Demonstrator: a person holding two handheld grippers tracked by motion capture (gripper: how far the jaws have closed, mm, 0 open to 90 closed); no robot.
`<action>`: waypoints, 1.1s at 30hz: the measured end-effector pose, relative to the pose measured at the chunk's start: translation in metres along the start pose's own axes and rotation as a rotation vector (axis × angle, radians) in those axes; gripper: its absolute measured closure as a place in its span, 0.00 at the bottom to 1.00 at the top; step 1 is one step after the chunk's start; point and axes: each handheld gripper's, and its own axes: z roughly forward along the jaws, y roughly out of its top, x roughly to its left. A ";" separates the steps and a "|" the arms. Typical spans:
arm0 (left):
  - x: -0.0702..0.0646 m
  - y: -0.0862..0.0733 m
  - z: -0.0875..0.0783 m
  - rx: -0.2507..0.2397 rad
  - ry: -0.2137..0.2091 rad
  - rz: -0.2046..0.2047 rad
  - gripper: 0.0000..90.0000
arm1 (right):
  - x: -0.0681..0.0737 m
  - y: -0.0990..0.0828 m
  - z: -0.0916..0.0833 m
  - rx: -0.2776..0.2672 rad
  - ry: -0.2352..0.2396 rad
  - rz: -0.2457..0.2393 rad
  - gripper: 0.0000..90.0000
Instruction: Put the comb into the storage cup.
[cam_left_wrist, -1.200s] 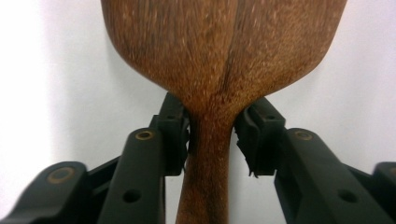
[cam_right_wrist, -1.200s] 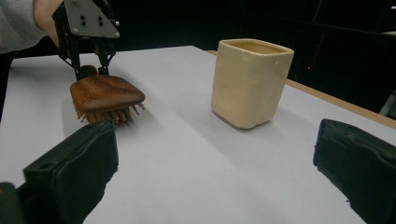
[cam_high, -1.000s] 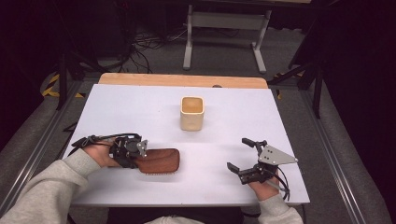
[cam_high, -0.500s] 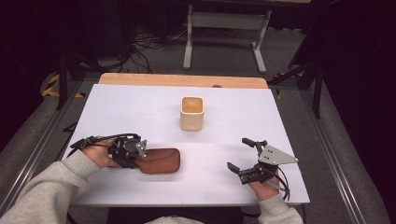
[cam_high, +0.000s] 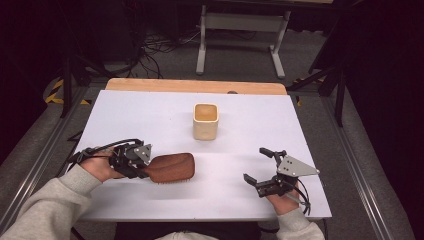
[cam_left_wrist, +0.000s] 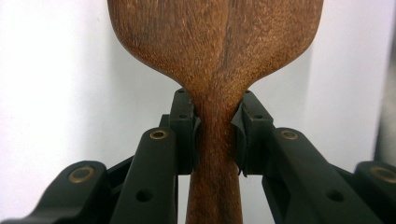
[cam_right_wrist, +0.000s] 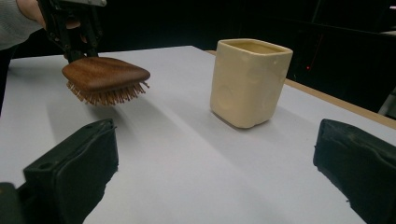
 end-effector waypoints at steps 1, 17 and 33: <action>-0.001 0.000 -0.003 -0.018 0.001 -0.008 0.81 | 0.000 0.000 0.000 0.000 0.001 0.000 0.01; -0.019 -0.001 -0.029 -0.397 0.128 -0.064 0.81 | 0.002 0.002 0.002 -0.001 0.009 -0.002 0.01; -0.034 -0.001 -0.015 -0.730 0.127 -0.155 0.81 | 0.005 0.008 0.009 -0.003 0.032 -0.003 0.01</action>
